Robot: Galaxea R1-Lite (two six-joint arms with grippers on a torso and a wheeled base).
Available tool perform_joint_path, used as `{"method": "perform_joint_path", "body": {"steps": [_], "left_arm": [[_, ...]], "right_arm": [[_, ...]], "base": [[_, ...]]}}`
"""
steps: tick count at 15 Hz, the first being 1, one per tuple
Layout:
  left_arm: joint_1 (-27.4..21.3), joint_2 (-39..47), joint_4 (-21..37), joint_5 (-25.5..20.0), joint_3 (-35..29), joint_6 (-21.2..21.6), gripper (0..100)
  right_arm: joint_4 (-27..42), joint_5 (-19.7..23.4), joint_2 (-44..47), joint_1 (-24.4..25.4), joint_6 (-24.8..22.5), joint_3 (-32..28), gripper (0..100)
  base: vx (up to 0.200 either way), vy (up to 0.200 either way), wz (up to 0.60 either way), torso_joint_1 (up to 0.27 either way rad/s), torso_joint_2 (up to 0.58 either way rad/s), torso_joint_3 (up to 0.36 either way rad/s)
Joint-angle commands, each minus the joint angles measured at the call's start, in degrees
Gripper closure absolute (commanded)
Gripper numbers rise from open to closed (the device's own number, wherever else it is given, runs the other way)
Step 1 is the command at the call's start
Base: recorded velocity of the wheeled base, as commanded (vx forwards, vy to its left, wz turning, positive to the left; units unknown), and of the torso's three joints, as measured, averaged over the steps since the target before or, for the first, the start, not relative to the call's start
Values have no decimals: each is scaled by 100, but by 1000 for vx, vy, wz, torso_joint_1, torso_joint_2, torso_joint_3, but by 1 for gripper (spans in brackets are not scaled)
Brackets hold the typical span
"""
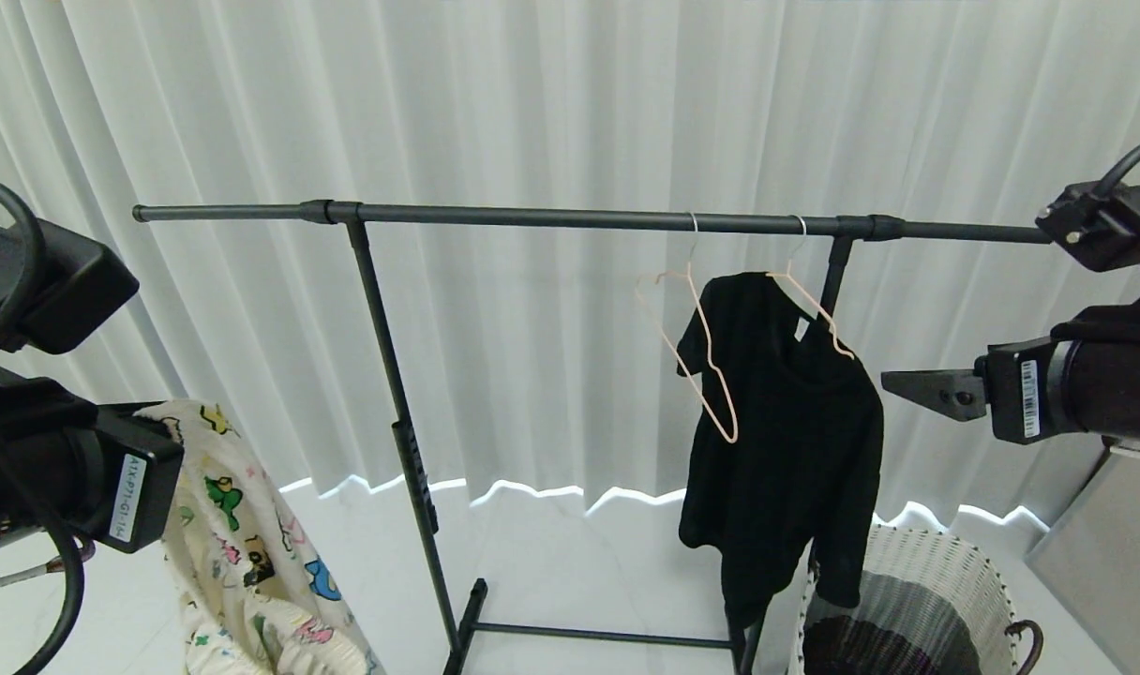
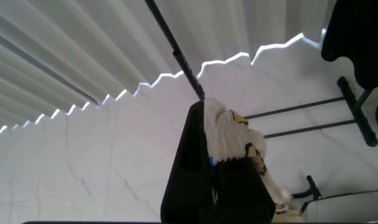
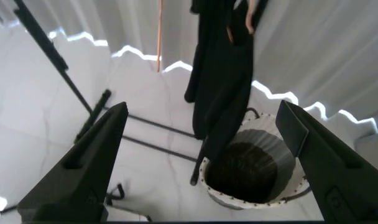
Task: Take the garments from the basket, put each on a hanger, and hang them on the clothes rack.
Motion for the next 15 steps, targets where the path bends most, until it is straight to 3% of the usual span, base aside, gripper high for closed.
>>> {"method": "perform_joint_path", "body": {"steps": [1, 7, 11, 15], "left_arm": [[-79, 20, -4, 30, -4, -1, 100], [-88, 20, -4, 39, -4, -27, 100], [-79, 20, -4, 39, 22, -36, 100], [-70, 11, -39, 39, -4, -36, 100]], "right_arm": [[4, 25, 47, -4, -9, 20, 0], [-22, 350, 223, 22, -27, 37, 0], [-708, 368, 786, 48, -36, 143, 0], [-1350, 333, 1647, 215, -27, 151, 0]], "base": [[200, 0, 0, 17, 7, -7], [200, 0, 0, 3, 2, 5], [200, 0, 0, 5, 4, 2], [0, 0, 0, 0, 0, 0]]}}
